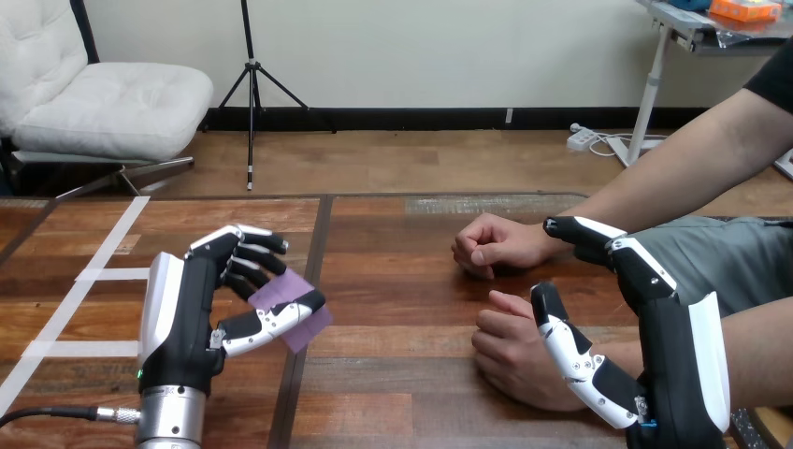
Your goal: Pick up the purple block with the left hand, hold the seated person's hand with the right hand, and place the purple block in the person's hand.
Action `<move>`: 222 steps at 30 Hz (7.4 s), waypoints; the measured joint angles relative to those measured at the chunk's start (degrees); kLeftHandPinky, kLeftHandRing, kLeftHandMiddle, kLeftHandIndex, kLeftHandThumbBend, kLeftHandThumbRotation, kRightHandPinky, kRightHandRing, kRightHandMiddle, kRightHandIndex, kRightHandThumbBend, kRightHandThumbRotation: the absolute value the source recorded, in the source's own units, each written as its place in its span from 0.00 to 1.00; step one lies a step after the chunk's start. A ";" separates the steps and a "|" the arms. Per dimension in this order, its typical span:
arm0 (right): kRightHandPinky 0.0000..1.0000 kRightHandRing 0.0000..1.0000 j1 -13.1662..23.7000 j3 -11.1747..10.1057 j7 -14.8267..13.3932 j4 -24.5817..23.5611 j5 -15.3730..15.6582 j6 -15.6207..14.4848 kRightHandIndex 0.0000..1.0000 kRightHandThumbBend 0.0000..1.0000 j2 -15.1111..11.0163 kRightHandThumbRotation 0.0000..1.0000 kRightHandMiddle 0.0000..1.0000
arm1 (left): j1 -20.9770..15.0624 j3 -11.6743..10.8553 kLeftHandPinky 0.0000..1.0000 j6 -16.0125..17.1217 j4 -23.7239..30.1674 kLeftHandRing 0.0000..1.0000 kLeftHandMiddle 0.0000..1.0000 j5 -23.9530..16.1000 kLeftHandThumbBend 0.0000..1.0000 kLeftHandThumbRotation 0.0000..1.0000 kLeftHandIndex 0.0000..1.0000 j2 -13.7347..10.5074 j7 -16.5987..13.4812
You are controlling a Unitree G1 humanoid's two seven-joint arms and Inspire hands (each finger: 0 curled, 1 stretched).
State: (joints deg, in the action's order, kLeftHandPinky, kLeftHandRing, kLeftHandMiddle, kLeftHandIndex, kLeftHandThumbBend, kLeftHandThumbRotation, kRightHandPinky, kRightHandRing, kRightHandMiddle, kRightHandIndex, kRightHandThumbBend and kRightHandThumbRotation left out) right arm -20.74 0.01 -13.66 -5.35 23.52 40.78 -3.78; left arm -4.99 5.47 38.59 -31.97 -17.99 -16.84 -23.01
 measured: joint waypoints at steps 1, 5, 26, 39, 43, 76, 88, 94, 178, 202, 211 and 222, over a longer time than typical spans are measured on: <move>0.77 0.81 -0.03 -0.22 0.06 -0.27 0.69 -0.45 0.77 0.44 -0.27 0.33 0.79 | 0.12 -0.11 0.38 0.33 0.36 0.44 0.51 0.12 0.70 0.08 0.54 0.12 0.18; 0.80 0.84 -0.17 -1.06 0.92 -2.12 3.47 -3.00 0.80 0.48 -1.31 0.34 0.82 | 0.50 -0.44 0.39 1.29 1.48 0.45 0.52 0.46 0.70 0.08 0.54 0.49 0.78; 0.89 0.92 -0.71 -5.84 17.37 -17.28 19.23 -23.39 0.90 0.74 -13.23 0.21 0.91 | 2.60 -2.20 0.39 2.30 5.85 0.45 0.52 1.39 0.70 0.08 0.54 2.81 3.43; 0.91 0.91 0.22 -6.90 28.07 -21.37 26.46 -33.69 0.88 0.83 -19.46 0.21 0.91 | 3.61 -2.25 0.38 2.30 5.87 0.45 0.52 1.39 0.70 0.07 0.54 3.79 4.36; 0.93 0.92 0.88 -6.90 31.22 -21.44 27.55 -36.01 0.88 0.82 -21.24 0.22 0.91 | 3.80 -2.25 0.38 2.30 5.87 0.45 0.52 1.39 0.70 0.07 0.54 3.93 4.57; 0.88 0.86 7.93 -4.14 43.00 -20.72 33.24 -41.68 0.84 0.83 -29.57 0.18 0.87 | 3.84 -3.01 0.38 2.68 5.86 0.45 0.52 1.38 0.70 0.06 0.54 4.33 4.66; 0.84 0.83 10.41 -2.03 44.68 -19.19 35.44 -42.70 0.81 0.84 -30.51 0.13 0.83 | 3.84 -3.56 0.38 2.76 5.83 0.45 0.52 1.38 0.70 0.05 0.54 4.38 4.92; 0.83 0.82 11.48 -1.25 45.30 -17.80 35.81 -42.70 0.80 0.85 -30.57 0.12 0.82 | 3.84 -3.75 0.38 2.78 5.83 0.45 0.52 1.38 0.70 0.06 0.54 4.42 5.20; 0.18 0.26 19.97 7.37 47.17 -7.00 35.95 -46.83 0.61 0.72 -32.41 0.00 0.36 | 4.10 -4.57 0.39 3.38 5.88 0.45 0.52 1.07 0.70 0.06 0.54 4.44 6.03; 0.21 0.30 19.96 6.87 44.48 -7.46 32.98 -47.38 0.54 0.77 -32.45 0.00 0.39 | 4.10 -4.59 0.38 3.38 5.88 0.45 0.51 1.09 0.70 0.06 0.54 4.44 6.39; 0.25 0.33 19.61 6.73 43.81 -8.61 32.52 -47.86 0.51 0.79 -32.46 0.00 0.41 | 4.10 -4.60 0.38 3.38 5.88 0.45 0.51 1.14 0.70 0.06 0.54 4.44 6.52; 0.24 0.32 19.30 6.72 43.80 -10.93 32.41 -49.25 0.49 0.79 -32.45 0.00 0.41 | 4.09 -4.58 0.38 3.39 5.88 0.45 0.51 1.61 0.70 0.06 0.54 4.48 7.43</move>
State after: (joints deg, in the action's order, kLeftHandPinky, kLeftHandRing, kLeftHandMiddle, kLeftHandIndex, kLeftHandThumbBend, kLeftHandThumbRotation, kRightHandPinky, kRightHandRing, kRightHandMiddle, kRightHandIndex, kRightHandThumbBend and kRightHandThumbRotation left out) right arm -1.44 6.73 30.13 -16.28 55.93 -8.47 -36.23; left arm -0.90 0.89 41.98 -26.09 -16.38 -12.36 -15.58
